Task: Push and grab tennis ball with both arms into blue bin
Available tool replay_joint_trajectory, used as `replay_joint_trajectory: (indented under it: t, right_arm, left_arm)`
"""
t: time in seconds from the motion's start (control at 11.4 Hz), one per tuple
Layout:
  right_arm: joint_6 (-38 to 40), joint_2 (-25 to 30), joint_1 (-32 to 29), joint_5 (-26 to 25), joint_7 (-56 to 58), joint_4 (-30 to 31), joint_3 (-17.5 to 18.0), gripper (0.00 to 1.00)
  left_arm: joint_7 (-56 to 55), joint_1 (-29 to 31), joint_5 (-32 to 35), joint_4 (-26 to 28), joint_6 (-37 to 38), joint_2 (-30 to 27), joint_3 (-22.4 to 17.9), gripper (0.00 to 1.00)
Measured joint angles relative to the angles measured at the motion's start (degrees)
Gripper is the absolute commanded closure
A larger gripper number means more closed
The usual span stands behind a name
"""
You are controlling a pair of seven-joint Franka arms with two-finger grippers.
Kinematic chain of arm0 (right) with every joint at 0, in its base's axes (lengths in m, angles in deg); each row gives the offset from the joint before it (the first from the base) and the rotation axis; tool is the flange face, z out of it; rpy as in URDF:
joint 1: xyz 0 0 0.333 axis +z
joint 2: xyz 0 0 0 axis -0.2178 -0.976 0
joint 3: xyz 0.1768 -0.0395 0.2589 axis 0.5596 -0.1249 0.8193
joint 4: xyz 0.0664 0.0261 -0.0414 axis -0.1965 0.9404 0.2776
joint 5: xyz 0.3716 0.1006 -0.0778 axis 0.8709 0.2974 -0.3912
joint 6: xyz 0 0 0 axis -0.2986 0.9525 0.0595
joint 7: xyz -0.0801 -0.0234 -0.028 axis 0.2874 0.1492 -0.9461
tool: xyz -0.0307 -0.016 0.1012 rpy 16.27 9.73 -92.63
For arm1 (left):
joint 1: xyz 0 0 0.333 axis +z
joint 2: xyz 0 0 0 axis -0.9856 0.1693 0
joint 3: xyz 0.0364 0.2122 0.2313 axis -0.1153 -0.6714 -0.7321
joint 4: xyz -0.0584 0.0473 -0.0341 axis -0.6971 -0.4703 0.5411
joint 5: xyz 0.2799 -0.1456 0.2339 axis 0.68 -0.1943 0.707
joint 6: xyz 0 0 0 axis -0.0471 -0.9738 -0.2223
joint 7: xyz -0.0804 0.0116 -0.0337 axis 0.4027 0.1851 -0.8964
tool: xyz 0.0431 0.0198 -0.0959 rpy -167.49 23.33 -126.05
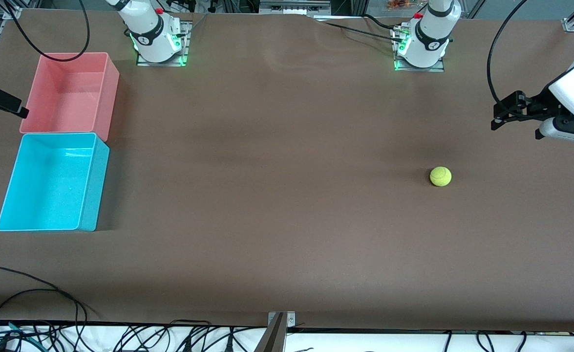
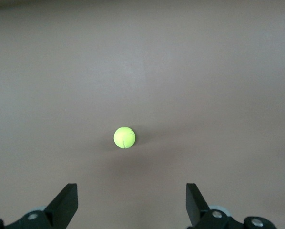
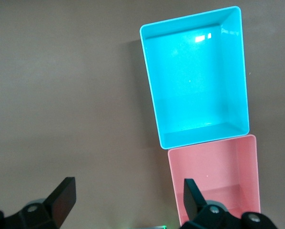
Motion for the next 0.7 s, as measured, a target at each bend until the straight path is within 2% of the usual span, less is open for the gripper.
replay_joint_trajectory:
  t: [0.26,0.7]
  right_arm:
    - [0.0,0.0,0.0,0.0,0.0,0.0,0.0,0.0]
    - [0.0,0.0,0.0,0.0,0.0,0.0,0.0,0.0]
  left_arm:
    - [-0.7,2.1,1.8,0.0,3.4,0.0,2.4,0.0]
    - [-0.9,2.7,1.9,0.5,5.3,0.0,2.7,0.0]
